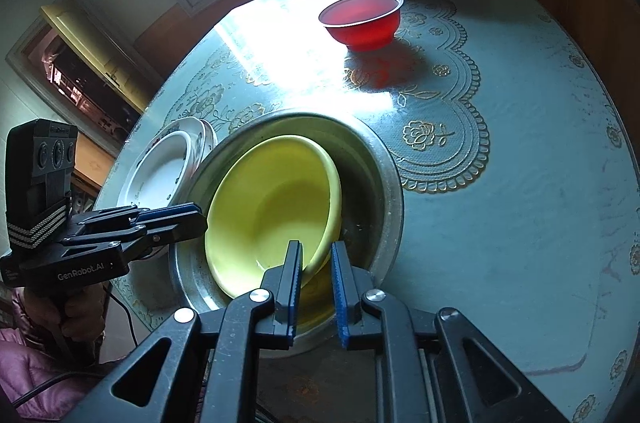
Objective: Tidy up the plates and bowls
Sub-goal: 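Lower the yellow bowl into the steel basin with the right gripper, then open the right gripper and withdraw it from the yellow bowl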
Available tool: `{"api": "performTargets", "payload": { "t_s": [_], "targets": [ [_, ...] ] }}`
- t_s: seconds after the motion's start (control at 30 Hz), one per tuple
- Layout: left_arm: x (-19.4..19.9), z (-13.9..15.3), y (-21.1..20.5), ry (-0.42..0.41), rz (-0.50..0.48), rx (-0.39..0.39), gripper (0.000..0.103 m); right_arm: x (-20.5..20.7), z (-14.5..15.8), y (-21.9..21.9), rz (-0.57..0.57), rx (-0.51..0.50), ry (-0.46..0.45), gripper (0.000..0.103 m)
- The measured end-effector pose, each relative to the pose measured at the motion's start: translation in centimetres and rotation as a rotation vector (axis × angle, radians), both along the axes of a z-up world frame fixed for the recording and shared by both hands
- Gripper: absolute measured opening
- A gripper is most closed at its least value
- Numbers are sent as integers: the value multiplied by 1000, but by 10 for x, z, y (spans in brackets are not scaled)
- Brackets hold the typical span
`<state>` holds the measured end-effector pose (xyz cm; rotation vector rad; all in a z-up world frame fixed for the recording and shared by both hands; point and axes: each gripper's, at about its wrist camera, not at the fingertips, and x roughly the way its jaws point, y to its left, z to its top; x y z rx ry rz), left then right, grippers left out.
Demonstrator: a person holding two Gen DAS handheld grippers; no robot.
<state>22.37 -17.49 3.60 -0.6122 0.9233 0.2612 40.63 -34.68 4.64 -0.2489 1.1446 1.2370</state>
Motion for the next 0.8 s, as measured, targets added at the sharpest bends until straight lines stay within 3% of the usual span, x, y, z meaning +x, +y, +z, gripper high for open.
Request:
{"api": "performTargets", "payload": {
  "t_s": [0.33,0.8],
  "targets": [
    [-3,4,-3,-4,6,15,20,-4,8,-1,7,1,-57,15],
    [-9,18,-3,-68,8,30,21,3,14,4,18,58,-16,15]
  ]
}}
